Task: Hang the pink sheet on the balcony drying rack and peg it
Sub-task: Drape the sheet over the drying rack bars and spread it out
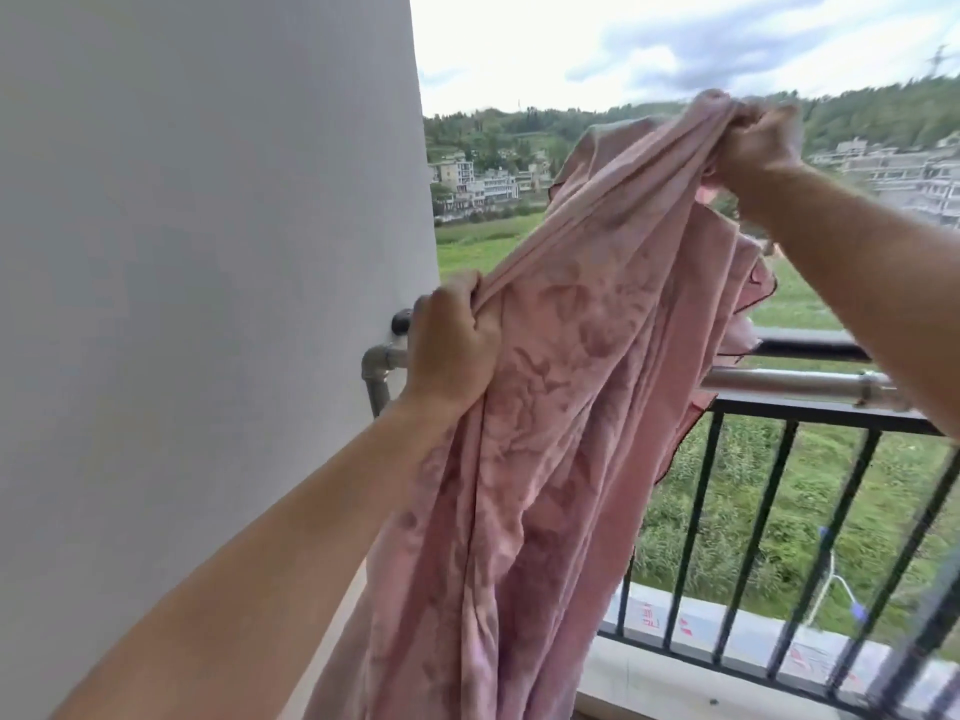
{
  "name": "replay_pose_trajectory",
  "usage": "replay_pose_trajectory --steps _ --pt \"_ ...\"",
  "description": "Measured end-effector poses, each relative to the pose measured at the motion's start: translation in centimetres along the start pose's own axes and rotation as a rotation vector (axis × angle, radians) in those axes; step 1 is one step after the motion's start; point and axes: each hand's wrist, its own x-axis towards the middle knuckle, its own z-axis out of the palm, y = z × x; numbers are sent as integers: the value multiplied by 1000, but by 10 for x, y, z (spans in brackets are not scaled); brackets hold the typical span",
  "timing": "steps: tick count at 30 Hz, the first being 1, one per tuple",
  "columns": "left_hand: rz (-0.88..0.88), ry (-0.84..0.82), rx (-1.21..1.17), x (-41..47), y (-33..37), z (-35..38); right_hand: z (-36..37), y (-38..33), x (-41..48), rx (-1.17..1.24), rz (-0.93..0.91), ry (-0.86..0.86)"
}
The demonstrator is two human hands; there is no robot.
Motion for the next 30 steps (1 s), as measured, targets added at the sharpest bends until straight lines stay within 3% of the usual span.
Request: replay_pose_trajectory --steps 2,5,10,13,16,18,21,23,26,27,30 --pt "105 62 -19 25 31 13 -27 28 17 -112 58 -30" --pt "110 20 67 33 46 50 -62 74 0 -327 192 -169" --pt "-68 -246 206 5 19 108 -99 107 -59 -806 370 -678" --pt "-119 -314 193 2 1 110 -107 94 -71 -925 224 -789" --pt "-89 -325 193 -10 -13 104 -102 64 -90 -697 -83 -685" --pt "-19 -256 181 -26 -21 100 -95 39 -112 -574 -203 -790" --pt "53 -79 66 -66 -25 91 -78 30 -142 -724 -250 -938" --pt "-114 -64 -26 -103 -33 94 -67 41 -150 -717 -308 -844" --pt "-510 -360 -237 -142 -40 103 -58 51 -152 -609 -423 -591" --pt "-560 -394 -273 -143 -42 103 -57 50 -151 -594 -452 -529" --pt "-448 -268 -247 -109 -36 85 -61 36 -130 -535 -431 -392"
